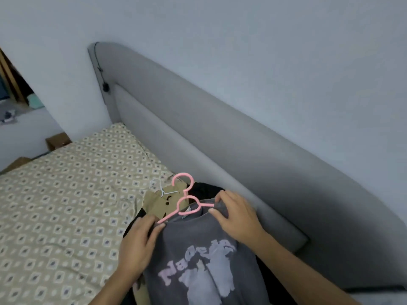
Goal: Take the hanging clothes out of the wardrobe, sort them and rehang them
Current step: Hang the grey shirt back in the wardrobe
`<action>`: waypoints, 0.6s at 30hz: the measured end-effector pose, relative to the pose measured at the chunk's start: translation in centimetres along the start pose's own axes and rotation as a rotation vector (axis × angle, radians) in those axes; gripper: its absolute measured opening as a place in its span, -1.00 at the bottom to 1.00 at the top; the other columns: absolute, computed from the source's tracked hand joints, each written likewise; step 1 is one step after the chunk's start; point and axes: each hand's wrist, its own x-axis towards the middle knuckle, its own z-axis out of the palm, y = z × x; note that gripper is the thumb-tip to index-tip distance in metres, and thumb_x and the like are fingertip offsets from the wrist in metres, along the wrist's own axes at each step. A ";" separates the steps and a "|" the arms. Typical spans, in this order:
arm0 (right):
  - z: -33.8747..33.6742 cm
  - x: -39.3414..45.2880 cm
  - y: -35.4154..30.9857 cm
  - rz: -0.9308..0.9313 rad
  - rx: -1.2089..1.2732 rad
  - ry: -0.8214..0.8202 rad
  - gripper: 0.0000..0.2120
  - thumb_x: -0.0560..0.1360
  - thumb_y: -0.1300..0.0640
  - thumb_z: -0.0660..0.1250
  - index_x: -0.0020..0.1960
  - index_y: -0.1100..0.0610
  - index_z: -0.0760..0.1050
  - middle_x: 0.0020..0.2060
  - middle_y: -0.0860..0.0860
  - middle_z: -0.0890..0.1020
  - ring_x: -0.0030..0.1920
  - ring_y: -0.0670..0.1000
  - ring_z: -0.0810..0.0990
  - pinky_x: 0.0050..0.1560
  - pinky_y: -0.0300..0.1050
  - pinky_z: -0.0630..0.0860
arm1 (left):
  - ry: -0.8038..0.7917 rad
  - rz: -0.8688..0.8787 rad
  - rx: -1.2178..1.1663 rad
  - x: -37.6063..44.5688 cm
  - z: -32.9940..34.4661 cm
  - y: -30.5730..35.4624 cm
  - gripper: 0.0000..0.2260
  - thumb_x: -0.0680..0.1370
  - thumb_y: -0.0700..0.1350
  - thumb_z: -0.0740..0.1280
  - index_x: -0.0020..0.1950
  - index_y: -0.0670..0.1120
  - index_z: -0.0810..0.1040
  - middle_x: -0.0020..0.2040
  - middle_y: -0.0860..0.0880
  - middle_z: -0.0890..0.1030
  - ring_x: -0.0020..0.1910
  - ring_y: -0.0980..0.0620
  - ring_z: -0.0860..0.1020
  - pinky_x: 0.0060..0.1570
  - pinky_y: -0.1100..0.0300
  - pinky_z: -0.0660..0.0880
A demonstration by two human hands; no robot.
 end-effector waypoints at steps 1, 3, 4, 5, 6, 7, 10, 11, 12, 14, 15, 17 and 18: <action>-1.5 -1.8 -0.9 0.020 -0.007 0.044 -0.77 0.58 -0.24 0.30 0.02 -0.10 0.39 -0.08 -0.17 0.49 -0.06 -0.08 0.48 -0.07 -0.07 0.48 | 0.009 0.039 0.010 -0.7 -0.9 1.3 -0.78 0.69 0.19 0.22 -0.09 0.14 0.39 -0.15 0.15 0.48 -0.11 0.17 0.51 -0.17 0.03 0.51; -4.2 -5.8 -2.6 0.058 -0.038 0.136 -0.75 0.58 -0.25 0.27 0.03 -0.08 0.44 -0.07 -0.16 0.47 -0.06 -0.08 0.48 -0.07 -0.09 0.49 | 0.019 0.142 -0.001 -2.1 -2.7 3.9 -0.81 0.69 0.14 0.26 -0.08 0.13 0.42 -0.16 0.15 0.47 -0.12 0.17 0.50 -0.19 0.02 0.50; -5.5 -7.9 -3.4 0.081 -0.051 0.184 -0.77 0.59 -0.21 0.29 0.04 -0.06 0.47 -0.04 -0.16 0.46 -0.03 -0.08 0.47 -0.06 -0.10 0.48 | 0.026 0.194 -0.019 -2.7 -3.7 5.4 -0.81 0.69 0.10 0.30 -0.10 0.12 0.42 -0.17 0.15 0.47 -0.13 0.16 0.49 -0.21 0.03 0.49; -6.7 -9.9 -4.3 0.098 -0.064 0.233 -0.79 0.60 -0.16 0.32 0.05 -0.03 0.50 -0.02 -0.15 0.44 -0.01 -0.07 0.47 -0.06 -0.10 0.48 | 0.035 0.240 -0.031 -3.2 -4.7 6.9 -0.81 0.67 0.06 0.33 -0.12 0.11 0.42 -0.18 0.15 0.46 -0.14 0.15 0.47 -0.23 0.03 0.47; -7.9 -11.8 -5.1 0.109 -0.075 0.282 -0.81 0.61 -0.12 0.34 0.05 0.00 0.52 0.00 -0.14 0.43 0.01 -0.05 0.46 -0.06 -0.09 0.49 | 0.040 0.287 -0.033 -3.7 -5.8 8.4 -0.79 0.67 0.06 0.34 -0.13 0.10 0.41 -0.19 0.15 0.45 -0.15 0.14 0.45 -0.24 0.02 0.47; -9.2 -13.6 -6.0 0.118 -0.089 0.326 -0.82 0.62 -0.09 0.35 0.05 0.02 0.53 0.02 -0.13 0.42 0.02 -0.05 0.46 -0.07 -0.08 0.50 | 0.041 0.342 -0.030 -4.2 -6.9 9.9 -0.76 0.68 0.09 0.32 -0.14 0.10 0.39 -0.20 0.15 0.44 -0.17 0.14 0.44 -0.24 0.02 0.45; -13.0 -19.1 -8.7 0.152 -0.157 0.403 -0.82 0.64 -0.10 0.31 0.05 0.01 0.52 0.06 -0.15 0.44 0.05 -0.05 0.46 -0.09 -0.07 0.53 | 0.065 0.537 -0.029 -5.4 -10.3 14.6 -0.76 0.64 0.15 0.24 -0.16 0.14 0.28 -0.24 0.18 0.36 -0.21 0.09 0.38 -0.28 0.05 0.32; -14.2 -20.9 -9.4 0.164 -0.178 0.418 -0.83 0.65 -0.09 0.30 0.04 0.00 0.51 0.07 -0.15 0.45 0.05 -0.05 0.47 -0.08 -0.06 0.53 | 0.068 0.601 -0.033 -5.9 -11.2 16.3 -0.77 0.63 0.14 0.23 -0.16 0.15 0.28 -0.25 0.17 0.34 -0.22 0.07 0.37 -0.28 0.05 0.30; -15.4 -22.8 -10.0 0.178 -0.191 0.429 -0.84 0.65 -0.08 0.29 0.06 0.00 0.51 0.07 -0.16 0.46 0.05 -0.04 0.47 -0.07 -0.05 0.53 | 0.064 0.655 -0.034 -6.5 -11.9 18.0 -0.77 0.63 0.13 0.23 -0.16 0.12 0.29 -0.25 0.15 0.33 -0.21 0.03 0.39 -0.27 0.03 0.31; -17.5 -26.8 -11.1 0.214 -0.207 0.447 -0.86 0.65 -0.04 0.30 0.15 -0.02 0.50 0.11 -0.16 0.49 0.07 -0.04 0.50 -0.05 -0.01 0.53 | 0.053 0.736 -0.027 -7.9 -12.7 21.0 -0.76 0.63 0.12 0.24 -0.17 0.04 0.38 -0.23 0.09 0.37 -0.17 -0.05 0.44 -0.26 -0.04 0.40; -18.4 -28.9 -11.7 0.240 -0.211 0.460 -0.81 0.65 -0.02 0.31 0.23 -0.04 0.48 0.15 -0.16 0.50 0.09 -0.04 0.51 -0.03 -0.02 0.53 | 0.048 0.772 -0.028 -8.7 -12.9 22.4 -0.77 0.63 0.11 0.25 -0.15 0.02 0.43 -0.21 0.08 0.40 -0.16 -0.07 0.47 -0.25 -0.06 0.43; -20.0 -33.1 -12.7 0.304 -0.208 0.487 -0.75 0.65 -0.02 0.32 0.31 -0.07 0.46 0.19 -0.15 0.54 0.12 -0.07 0.53 -0.01 -0.06 0.50 | 0.030 0.848 -0.036 -10.3 -12.9 25.0 -0.77 0.63 0.11 0.27 -0.11 -0.01 0.49 -0.19 0.07 0.44 -0.14 -0.09 0.49 -0.23 -0.08 0.46; -20.5 -35.1 -13.1 0.335 -0.211 0.500 -0.80 0.65 -0.04 0.32 0.26 -0.08 0.49 0.13 -0.16 0.57 0.09 -0.06 0.55 -0.03 -0.07 0.48 | 0.025 0.885 -0.039 -11.1 -12.7 26.3 -0.78 0.63 0.10 0.27 -0.10 -0.01 0.49 -0.18 0.07 0.43 -0.14 -0.10 0.49 -0.22 -0.07 0.46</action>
